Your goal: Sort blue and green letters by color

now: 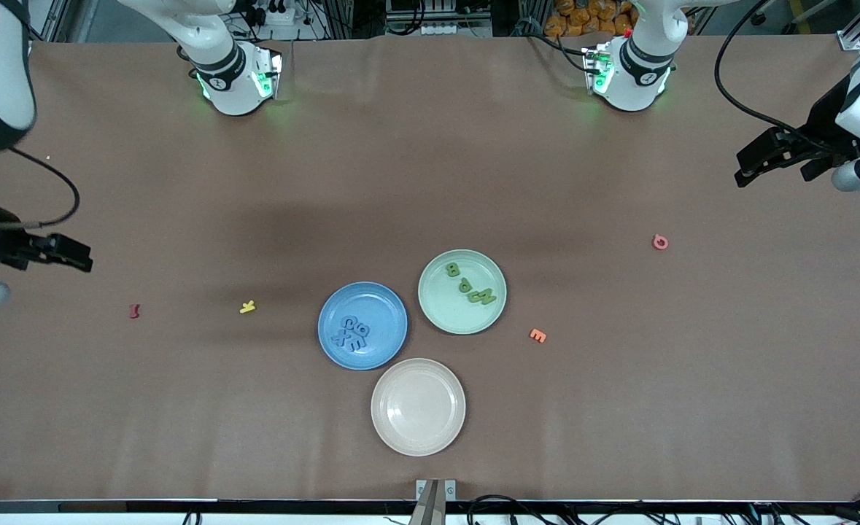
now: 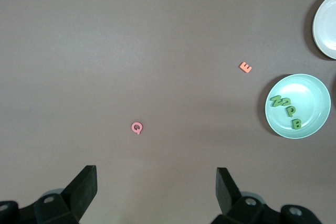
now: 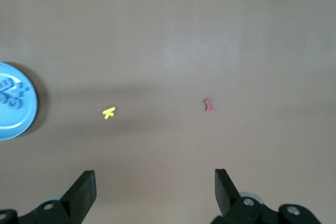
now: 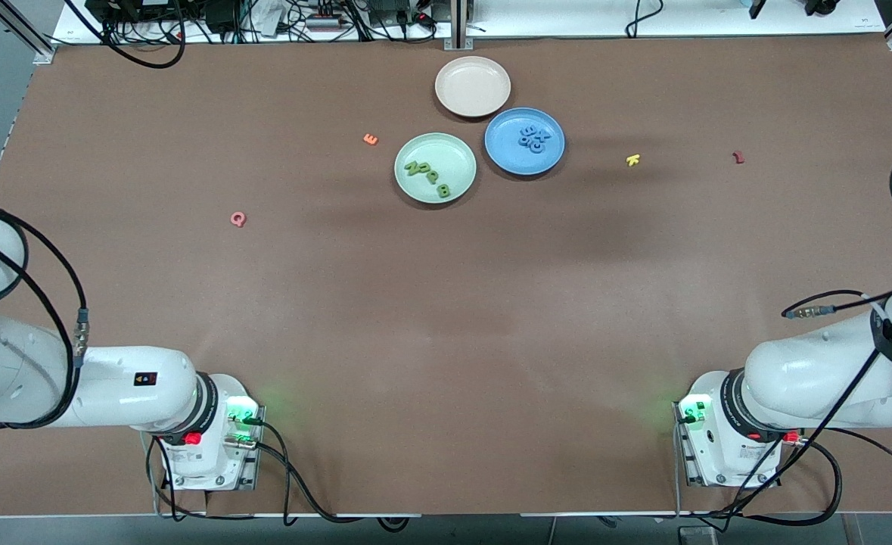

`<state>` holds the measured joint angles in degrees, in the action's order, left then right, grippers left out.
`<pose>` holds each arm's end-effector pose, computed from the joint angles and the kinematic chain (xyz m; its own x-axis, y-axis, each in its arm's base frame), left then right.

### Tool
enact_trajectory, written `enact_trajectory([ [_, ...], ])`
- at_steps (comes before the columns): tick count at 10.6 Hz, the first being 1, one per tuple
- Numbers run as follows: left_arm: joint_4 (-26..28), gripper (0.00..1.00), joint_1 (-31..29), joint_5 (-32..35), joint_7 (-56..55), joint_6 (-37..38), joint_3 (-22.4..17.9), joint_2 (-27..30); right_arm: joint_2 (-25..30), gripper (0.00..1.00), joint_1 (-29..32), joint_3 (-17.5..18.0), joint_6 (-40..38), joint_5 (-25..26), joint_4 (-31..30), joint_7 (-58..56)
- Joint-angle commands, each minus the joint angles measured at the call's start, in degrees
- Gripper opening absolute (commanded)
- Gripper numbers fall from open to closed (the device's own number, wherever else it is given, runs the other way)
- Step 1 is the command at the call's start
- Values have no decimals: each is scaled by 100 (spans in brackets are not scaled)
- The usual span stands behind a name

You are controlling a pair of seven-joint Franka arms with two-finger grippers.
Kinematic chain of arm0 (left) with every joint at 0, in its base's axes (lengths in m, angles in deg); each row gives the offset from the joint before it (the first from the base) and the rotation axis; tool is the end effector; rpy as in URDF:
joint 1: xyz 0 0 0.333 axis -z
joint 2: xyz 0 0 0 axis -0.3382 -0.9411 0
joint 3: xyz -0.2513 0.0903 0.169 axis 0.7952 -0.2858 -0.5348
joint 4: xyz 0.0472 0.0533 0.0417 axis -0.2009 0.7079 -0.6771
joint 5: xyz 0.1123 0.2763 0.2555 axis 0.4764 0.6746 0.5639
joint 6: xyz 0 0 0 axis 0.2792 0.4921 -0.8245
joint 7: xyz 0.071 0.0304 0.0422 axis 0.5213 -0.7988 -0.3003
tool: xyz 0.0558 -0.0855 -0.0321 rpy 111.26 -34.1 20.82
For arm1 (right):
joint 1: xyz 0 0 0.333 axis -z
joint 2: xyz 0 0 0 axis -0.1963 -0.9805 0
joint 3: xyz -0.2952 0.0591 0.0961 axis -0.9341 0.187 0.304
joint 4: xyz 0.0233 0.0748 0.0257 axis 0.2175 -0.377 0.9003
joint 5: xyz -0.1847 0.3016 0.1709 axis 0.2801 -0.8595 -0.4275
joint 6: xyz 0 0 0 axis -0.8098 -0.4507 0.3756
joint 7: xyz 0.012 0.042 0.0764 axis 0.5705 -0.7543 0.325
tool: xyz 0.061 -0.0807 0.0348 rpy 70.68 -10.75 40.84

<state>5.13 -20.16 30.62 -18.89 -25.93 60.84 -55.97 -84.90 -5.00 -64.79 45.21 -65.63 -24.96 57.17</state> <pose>0.5385 -0.0713 0.6507 0.9944 0.1019 0.0261 0.1014 -0.9946 0.0219 0.6244 -0.0182 0.5714 0.9993 -0.0346 -0.0111 -0.0338 -0.9974 0.0640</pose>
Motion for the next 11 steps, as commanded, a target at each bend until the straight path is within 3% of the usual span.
enact_trajectory([
  [1, -79, 100, 13, 111, 121, 14, 6, -21, 958, 100, 19, 20, -303, -209, -495, 86],
  [3, -87, 100, 13, 111, 121, 14, 6, -21, 1294, 100, 19, 12, -251, -314, -698, 95],
  [5, -87, 100, -5, 111, 121, 5, 6, -29, 1287, 100, -77, -50, -85, -375, -734, 139],
  [7, -87, 100, 4, 120, 112, -30, 6, -29, 1251, 100, -621, -514, 213, -376, -864, 454],
  [11, -79, 100, 30, 155, 112, -65, 15, -29, 1234, 100, -606, -490, 645, -367, -1068, 499],
])
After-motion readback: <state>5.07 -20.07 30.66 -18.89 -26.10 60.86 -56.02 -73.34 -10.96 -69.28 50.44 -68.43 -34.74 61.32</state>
